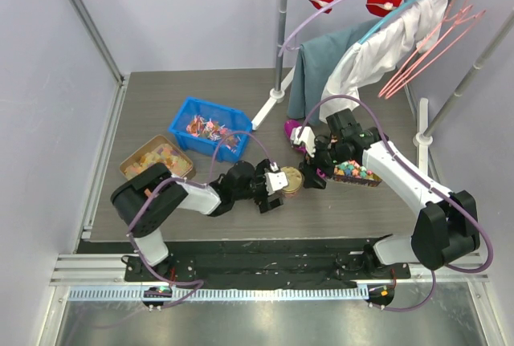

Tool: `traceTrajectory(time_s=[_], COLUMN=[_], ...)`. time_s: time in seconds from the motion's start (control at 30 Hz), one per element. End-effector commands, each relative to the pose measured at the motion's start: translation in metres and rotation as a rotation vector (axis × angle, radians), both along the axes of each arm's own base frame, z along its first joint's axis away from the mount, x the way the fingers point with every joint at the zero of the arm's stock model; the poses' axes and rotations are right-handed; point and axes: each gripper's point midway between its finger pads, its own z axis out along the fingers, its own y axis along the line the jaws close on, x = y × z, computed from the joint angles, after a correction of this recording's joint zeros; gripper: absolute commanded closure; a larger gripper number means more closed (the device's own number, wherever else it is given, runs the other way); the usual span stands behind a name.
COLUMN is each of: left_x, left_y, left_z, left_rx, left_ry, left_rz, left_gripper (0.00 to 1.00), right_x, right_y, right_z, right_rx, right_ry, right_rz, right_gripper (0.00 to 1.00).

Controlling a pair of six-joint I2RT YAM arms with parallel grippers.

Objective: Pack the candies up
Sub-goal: Screw the bottle lid onto the packing bottle, then reset both arms

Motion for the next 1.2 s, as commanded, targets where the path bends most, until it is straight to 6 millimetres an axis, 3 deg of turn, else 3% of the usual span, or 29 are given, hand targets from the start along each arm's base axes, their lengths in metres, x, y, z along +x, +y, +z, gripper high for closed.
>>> traceTrajectory(time_s=[0.0,0.13,0.2,0.27,0.4,0.43,0.6,0.63,0.77,0.9,1.03,1.17], left_x=[-0.028,-0.038,-0.037,-0.028,-0.008,-0.011,0.016,0.021,0.051,0.075,0.089,0.09], left_y=[0.031,0.042,0.047,0.055,0.068,0.076,0.112,0.117,0.157,0.2,0.235,0.262], left_z=[-0.022,-0.004,0.014,0.03,0.085,0.094,0.149,0.17,0.21,0.241,0.267,0.298], left_rx=[0.194,0.173,0.162,0.152,0.116,0.129,0.131,0.107,0.087,0.016,-0.081,-0.184], left_ry=[0.131,0.2,0.184,0.165,0.116,0.125,0.052,0.024,-0.047,-0.057,-0.027,-0.064], left_rz=[-0.076,-0.122,-0.14,-0.121,-0.091,-0.087,0.066,0.106,0.343,0.54,0.69,0.781], left_gripper=[0.0,0.0,0.0,0.0,0.0,0.0,0.0,0.0,0.0,0.0,0.0,0.0], right_x=[0.004,0.004,0.008,0.011,0.019,0.02,0.027,0.029,0.049,0.059,0.049,0.034], right_y=[0.002,0.003,0.003,0.001,0.001,0.002,0.002,0.002,-0.003,-0.018,-0.037,-0.058], right_z=[0.007,0.01,0.013,0.015,0.028,0.031,0.048,0.054,0.09,0.139,0.192,0.226], right_rx=[0.019,0.027,0.033,0.029,0.056,0.063,0.092,0.104,0.163,0.222,0.287,0.322], right_ry=[-0.052,-0.061,-0.082,-0.103,-0.162,-0.171,-0.193,-0.2,-0.307,-0.492,-0.661,-0.782], right_rz=[0.007,0.005,-0.008,-0.037,-0.081,-0.089,-0.163,-0.182,-0.322,-0.428,-0.499,-0.57], right_gripper=[0.18,0.08,0.0,0.0,0.0,0.0,0.0,0.01,0.0,0.0,0.0,0.0])
